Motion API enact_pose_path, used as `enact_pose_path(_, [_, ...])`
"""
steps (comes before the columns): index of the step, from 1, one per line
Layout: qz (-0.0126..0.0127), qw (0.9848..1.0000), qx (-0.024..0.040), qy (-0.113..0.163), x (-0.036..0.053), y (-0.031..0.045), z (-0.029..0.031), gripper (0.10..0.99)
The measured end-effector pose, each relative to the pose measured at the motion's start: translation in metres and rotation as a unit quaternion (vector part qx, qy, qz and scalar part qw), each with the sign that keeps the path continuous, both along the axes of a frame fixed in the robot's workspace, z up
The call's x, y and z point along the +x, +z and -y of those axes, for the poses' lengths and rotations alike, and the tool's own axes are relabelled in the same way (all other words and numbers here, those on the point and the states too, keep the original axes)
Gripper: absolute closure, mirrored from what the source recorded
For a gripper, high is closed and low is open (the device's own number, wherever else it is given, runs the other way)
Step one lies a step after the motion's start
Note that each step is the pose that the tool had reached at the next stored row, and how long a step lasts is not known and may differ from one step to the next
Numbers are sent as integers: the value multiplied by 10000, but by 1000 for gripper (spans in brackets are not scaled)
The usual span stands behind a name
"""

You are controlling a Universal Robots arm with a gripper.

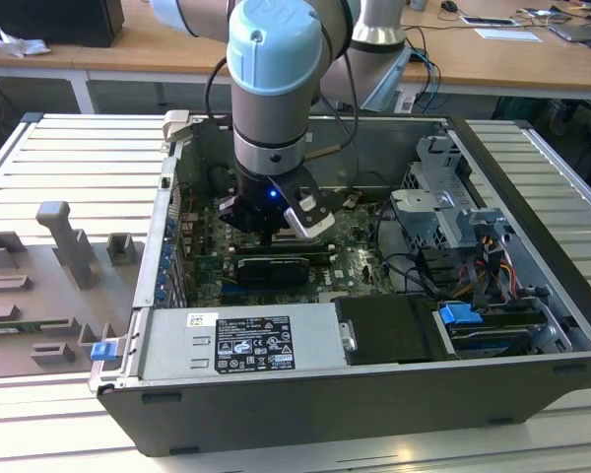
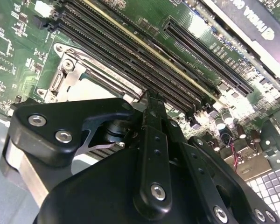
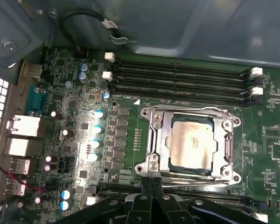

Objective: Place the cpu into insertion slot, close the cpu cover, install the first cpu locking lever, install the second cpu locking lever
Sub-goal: 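Install the second cpu locking lever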

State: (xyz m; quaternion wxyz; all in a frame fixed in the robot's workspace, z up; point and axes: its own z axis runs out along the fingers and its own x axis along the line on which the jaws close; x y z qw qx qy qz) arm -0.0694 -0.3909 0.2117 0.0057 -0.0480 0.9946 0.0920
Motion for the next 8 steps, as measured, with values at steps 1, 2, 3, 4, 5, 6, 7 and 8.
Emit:
enact_pose_path(1, [0,10000,2,0,0,-7,0,980])
enact_pose_path(2, [0,10000,9,0,0,-21,0,980])
enact_pose_path(3, [0,10000,13,0,0,-27,0,980])
enact_pose_path(4, [-1,10000,19,0,0,-33,0,980])
enact_pose_path(5, [0,10000,44,0,0,-45,0,980])
enact_pose_path(6, [0,10000,66,1,-3,-54,0,980])
enact_pose_path(7, [0,10000,85,1,-5,-73,0,980])
enact_pose_path(8, [0,10000,92,0,-13,-90,1,980])
